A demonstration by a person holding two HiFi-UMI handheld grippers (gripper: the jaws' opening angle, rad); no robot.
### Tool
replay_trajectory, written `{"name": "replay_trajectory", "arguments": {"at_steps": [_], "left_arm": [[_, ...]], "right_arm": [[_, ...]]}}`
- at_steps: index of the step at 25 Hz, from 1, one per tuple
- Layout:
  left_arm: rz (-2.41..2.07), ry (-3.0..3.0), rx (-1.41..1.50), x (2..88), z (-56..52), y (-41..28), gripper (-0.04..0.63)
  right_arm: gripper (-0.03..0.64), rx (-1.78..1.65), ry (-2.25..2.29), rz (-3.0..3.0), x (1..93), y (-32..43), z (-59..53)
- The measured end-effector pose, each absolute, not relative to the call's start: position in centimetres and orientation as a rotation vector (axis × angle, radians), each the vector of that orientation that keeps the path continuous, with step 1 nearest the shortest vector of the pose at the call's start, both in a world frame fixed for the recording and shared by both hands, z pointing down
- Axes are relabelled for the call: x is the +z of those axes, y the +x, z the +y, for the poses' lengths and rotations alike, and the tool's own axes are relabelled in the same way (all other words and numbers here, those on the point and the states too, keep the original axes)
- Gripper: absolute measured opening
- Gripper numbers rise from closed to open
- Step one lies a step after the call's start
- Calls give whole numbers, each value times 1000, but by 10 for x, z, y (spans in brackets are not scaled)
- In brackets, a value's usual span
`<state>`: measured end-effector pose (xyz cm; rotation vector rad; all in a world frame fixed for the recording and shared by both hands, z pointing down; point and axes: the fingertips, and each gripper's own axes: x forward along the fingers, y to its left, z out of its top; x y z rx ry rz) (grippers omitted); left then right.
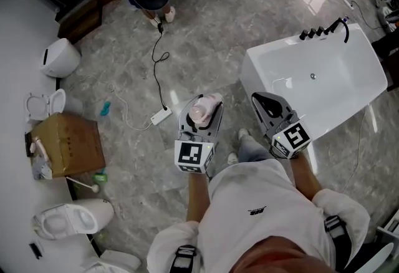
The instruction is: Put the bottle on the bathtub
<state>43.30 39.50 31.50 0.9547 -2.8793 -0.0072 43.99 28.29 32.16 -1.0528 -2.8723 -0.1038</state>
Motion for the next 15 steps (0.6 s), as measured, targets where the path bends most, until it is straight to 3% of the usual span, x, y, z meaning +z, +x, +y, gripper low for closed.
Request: {"name": "replay_trajectory", "arguments": {"at_steps": [8,15], "left_arm": [[-2879,974,-11,318,395,357,224],[-2869,986,-15,316,376,241,224]], "right_arm": [[-5,-111,-1091,-2854,330,358,294],[-5,-107,-1129,-2838,324,240,287]]}}
